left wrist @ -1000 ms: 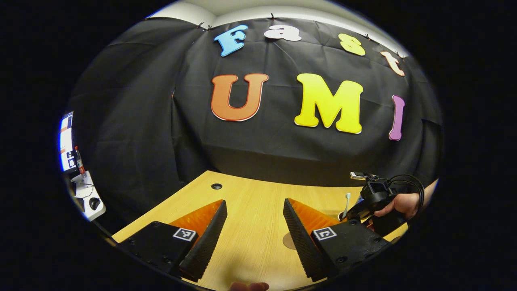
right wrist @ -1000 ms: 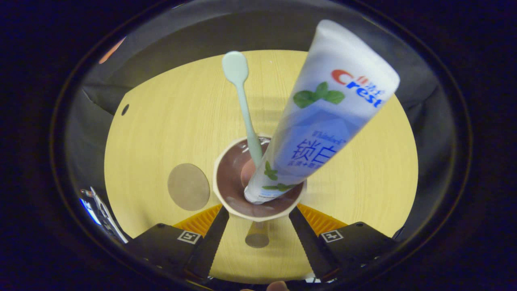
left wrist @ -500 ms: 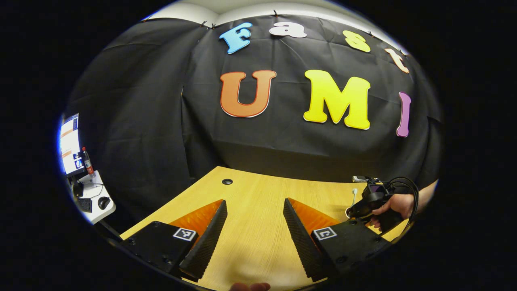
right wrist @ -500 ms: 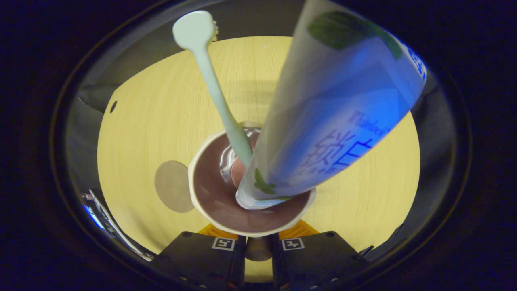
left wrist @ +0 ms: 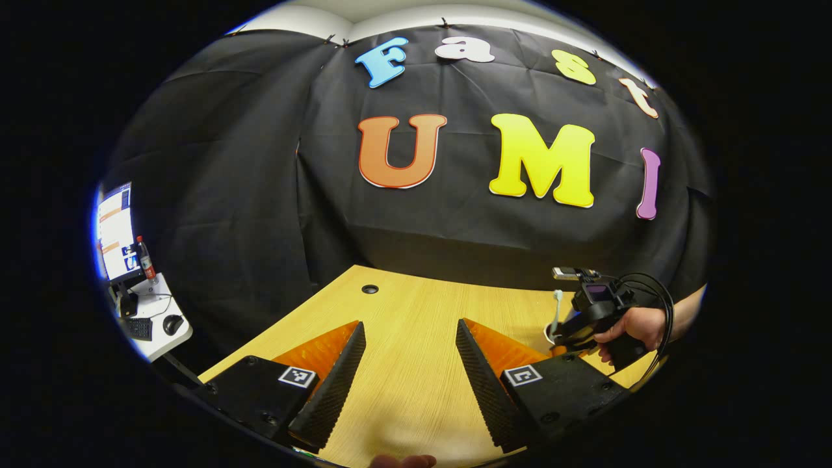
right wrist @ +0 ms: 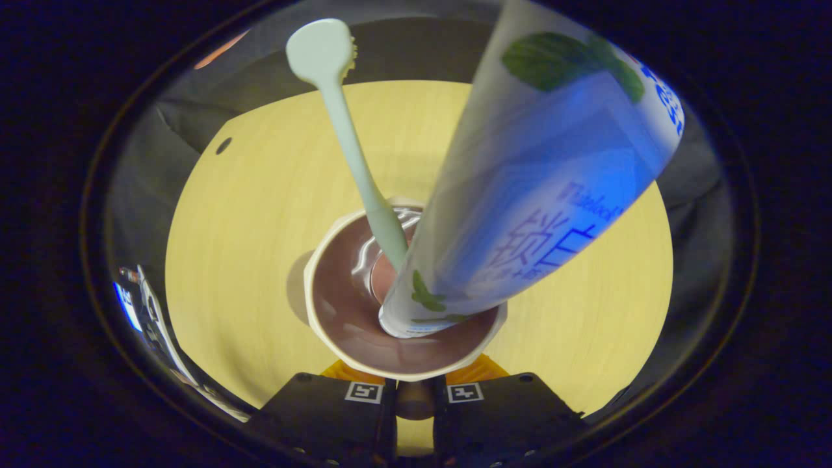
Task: Put the toothbrush and toothpaste on the desktop into the cup, then pick up the cup and place it on the coaster on the desktop.
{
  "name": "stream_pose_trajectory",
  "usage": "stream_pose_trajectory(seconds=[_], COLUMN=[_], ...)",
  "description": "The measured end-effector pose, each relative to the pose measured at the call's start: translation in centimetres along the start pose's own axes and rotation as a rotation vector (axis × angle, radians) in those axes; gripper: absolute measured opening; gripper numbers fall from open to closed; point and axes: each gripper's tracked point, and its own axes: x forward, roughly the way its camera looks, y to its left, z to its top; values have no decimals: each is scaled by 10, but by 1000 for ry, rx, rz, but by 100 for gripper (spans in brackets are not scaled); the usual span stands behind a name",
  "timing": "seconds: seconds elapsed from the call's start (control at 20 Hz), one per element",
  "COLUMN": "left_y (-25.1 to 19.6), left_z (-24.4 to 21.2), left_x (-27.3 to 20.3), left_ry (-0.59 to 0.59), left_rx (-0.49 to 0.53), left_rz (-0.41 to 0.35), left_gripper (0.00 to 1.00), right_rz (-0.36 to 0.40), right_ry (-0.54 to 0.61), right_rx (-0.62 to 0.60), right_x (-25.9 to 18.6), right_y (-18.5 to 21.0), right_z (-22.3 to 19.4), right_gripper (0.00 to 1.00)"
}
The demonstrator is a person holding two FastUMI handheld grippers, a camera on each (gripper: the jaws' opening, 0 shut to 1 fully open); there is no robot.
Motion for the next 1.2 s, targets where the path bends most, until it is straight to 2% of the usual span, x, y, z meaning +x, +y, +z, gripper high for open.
stream_pose_trajectory(seconds=[0.1, 0.25, 0.5, 0.55, 0.65, 0.7, 0.8, 0.85, 1.0, 1.15, 1.2], left_y=[7, 21, 39, 42, 46, 46, 44, 41, 25, 6, -5], left_z=[-6, -14, -26, -28, -27, -27, -25, -24, -20, -14, -9], left_x=[-9, -22, -39, -41, -44, -44, -44, -44, -40, -32, -28], left_ry=[13, 25, 50, 54, 52, 53, 50, 47, 44, 37, 29], left_rx=[-21, -35, -68, -69, -74, -78, -75, -68, -44, -17, -10], left_rz=[19, 53, 105, 111, 117, 116, 103, 92, 37, -29, -64], left_gripper=[89, 89, 89, 90, 90, 89, 89, 89, 90, 90, 89], right_rz=[25, 41, -10, -11, -14, -15, 13, 27, 56, 93, 97], right_ry=[3, 28, 138, 124, 109, 111, 123, 124, 88, -15, -57], right_rx=[-53, -120, -125, -98, -88, -91, -68, -49, 3, 44, 59], right_x=[-15, -20, -17, -15, -23, -25, -29, -33, -57, -100, -115], right_y=[17, 18, 16, 23, 26, 25, 28, 29, 26, 11, 1], right_z=[-7, -14, -12, -7, -8, -11, -20, -24, -36, -50, -55], right_gripper=[21, 21, 21, 22, 28, 44, 84, 90, 98, 94, 95])
